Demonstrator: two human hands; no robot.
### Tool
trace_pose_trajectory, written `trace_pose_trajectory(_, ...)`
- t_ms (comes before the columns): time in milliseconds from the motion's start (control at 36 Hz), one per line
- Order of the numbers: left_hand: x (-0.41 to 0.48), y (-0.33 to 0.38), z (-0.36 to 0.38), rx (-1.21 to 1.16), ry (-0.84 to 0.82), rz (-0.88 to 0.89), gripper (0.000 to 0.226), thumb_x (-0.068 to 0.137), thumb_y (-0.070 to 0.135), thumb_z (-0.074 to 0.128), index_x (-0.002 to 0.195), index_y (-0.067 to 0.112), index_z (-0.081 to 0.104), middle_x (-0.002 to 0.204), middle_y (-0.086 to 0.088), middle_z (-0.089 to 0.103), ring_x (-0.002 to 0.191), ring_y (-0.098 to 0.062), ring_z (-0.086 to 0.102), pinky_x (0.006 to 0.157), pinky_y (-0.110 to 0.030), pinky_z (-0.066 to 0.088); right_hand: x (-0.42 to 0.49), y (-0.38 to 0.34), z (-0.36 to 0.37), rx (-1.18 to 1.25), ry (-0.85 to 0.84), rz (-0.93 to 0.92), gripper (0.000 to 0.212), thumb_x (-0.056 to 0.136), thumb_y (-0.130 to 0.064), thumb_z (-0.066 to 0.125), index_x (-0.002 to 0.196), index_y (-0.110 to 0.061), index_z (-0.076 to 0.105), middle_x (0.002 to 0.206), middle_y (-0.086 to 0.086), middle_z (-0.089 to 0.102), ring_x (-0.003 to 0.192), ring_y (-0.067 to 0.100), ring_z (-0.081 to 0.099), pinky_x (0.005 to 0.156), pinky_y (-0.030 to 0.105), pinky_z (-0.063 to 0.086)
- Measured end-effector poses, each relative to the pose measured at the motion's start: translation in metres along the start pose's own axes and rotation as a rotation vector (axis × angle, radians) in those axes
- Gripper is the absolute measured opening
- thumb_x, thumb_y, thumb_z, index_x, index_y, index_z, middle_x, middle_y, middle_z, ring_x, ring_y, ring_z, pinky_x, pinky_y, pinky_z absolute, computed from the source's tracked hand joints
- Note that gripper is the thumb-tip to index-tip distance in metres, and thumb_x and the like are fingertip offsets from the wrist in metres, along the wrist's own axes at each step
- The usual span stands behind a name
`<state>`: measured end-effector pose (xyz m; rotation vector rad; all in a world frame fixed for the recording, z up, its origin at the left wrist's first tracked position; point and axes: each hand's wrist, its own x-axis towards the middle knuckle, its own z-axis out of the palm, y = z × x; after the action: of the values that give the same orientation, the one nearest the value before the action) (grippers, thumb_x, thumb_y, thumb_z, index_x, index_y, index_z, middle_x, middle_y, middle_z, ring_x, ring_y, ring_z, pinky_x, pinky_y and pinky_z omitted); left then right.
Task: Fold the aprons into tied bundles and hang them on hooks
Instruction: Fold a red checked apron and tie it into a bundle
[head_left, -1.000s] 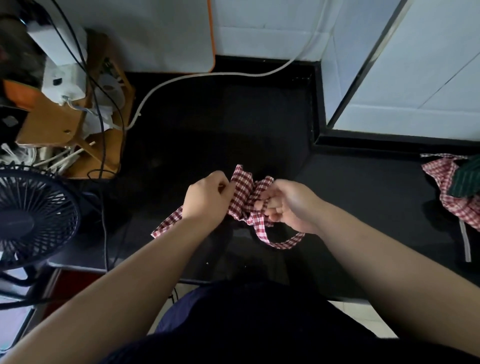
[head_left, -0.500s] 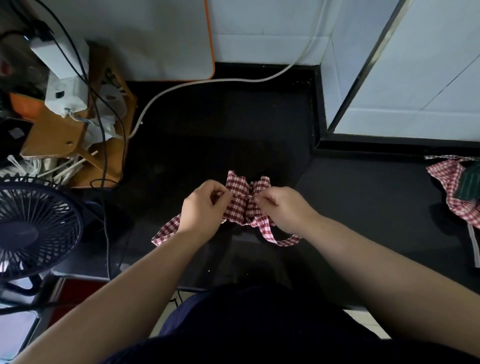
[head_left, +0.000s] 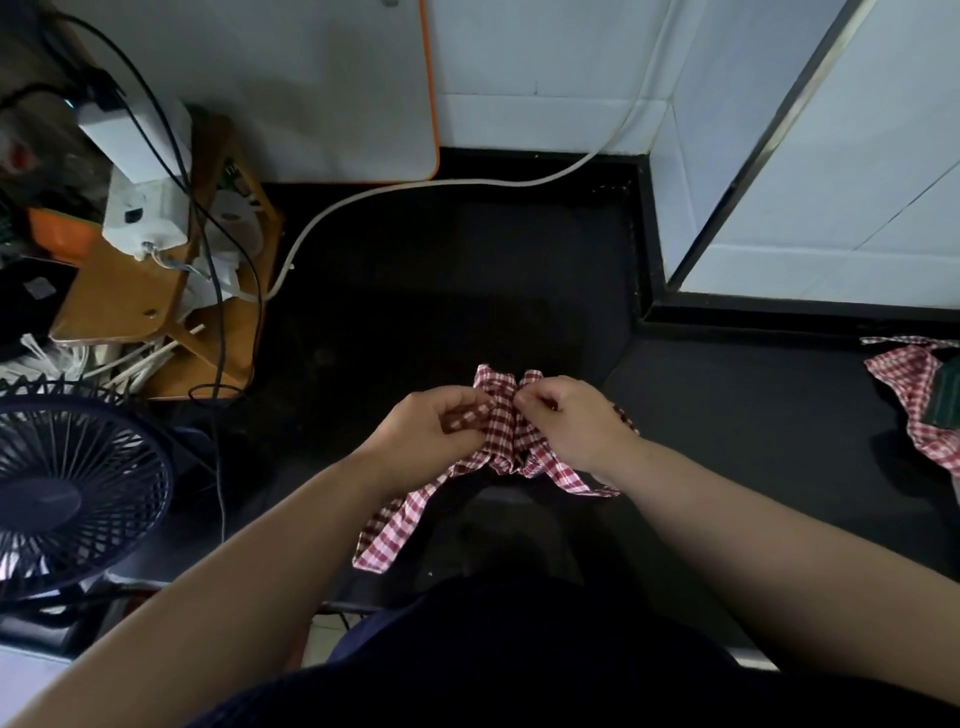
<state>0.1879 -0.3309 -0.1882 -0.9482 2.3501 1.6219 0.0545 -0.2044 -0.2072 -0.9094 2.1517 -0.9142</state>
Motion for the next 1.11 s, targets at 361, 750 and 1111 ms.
trace_pose_trajectory(361, 0.01, 0.002, 0.028, 0.044, 0.204, 0.171, 0.015, 0.089, 0.014, 0.065, 0.089, 0.029, 0.063, 0.094, 0.014, 0.057, 0.085, 0.002, 0.056, 0.067, -0.002, 0.042, -0.012, -0.001, 0.0, 0.03, 0.054, 0.044, 0.024, 0.098, -0.028, 0.05, 0.104, -0.012, 0.068, 0.094, -0.007, 0.053, 0.088, 0.007, 0.052, 0.069, 0.01, 0.037)
trace_pose_trajectory(750, -0.014, 0.002, 0.039, 0.087, 0.194, 0.245, 0.032, 0.088, -0.003, 0.054, 0.08, 0.028, 0.058, 0.09, 0.014, 0.056, 0.082, 0.002, 0.053, 0.066, 0.001, 0.037, -0.056, -0.004, 0.024, 0.171, 0.18, 0.059, 0.03, 0.098, -0.018, 0.049, 0.087, 0.003, 0.067, 0.074, 0.019, 0.06, 0.059, 0.01, 0.046, 0.057, 0.024, 0.038)
trace_pose_trajectory(1111, -0.031, -0.01, 0.024, 0.082, -0.024, 0.238, 0.016, 0.088, 0.018, 0.067, 0.097, 0.031, 0.064, 0.094, 0.017, 0.065, 0.09, 0.002, 0.061, 0.075, -0.01, 0.049, -0.087, -0.006, 0.048, 0.099, 0.202, 0.128, 0.022, 0.098, -0.024, 0.05, 0.104, -0.013, 0.068, 0.093, 0.002, 0.052, 0.085, 0.01, 0.051, 0.068, 0.005, 0.036)
